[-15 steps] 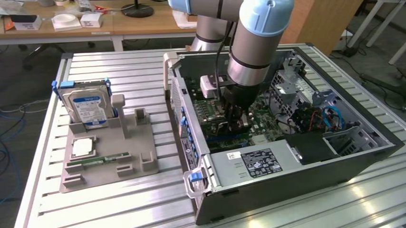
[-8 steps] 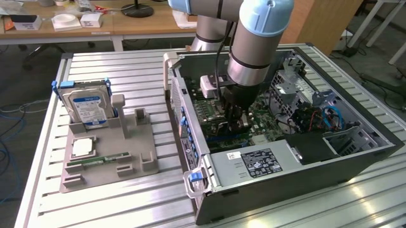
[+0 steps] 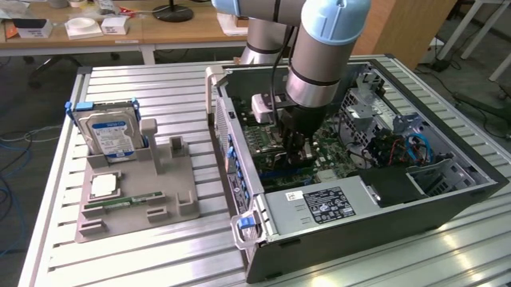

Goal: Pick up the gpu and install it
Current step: 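Insert the gpu into the slot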

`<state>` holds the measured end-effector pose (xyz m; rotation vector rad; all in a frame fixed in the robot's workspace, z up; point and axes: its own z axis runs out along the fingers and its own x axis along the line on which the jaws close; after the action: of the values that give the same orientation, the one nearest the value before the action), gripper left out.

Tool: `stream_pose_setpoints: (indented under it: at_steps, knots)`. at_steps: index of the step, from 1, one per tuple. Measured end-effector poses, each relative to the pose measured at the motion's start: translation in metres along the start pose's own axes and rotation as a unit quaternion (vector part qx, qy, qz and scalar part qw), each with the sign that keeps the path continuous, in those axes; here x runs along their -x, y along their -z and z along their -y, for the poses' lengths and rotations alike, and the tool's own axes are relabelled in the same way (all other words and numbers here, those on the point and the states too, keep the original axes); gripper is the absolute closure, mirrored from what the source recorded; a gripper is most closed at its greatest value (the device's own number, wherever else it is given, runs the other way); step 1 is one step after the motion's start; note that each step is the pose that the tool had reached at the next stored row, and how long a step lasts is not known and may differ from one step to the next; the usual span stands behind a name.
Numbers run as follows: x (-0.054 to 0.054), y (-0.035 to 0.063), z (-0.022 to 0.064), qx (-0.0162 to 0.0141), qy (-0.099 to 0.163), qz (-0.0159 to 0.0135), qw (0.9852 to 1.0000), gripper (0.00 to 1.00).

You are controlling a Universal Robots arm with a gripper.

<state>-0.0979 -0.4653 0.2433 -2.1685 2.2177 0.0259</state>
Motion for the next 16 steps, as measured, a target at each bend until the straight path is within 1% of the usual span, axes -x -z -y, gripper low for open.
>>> stream_pose_setpoints:
  at_steps: [16]
  knots:
    - [-0.0004, 0.0000, -0.0001, 0.0001, -0.001, 0.0000, 1.0000, 0.73]
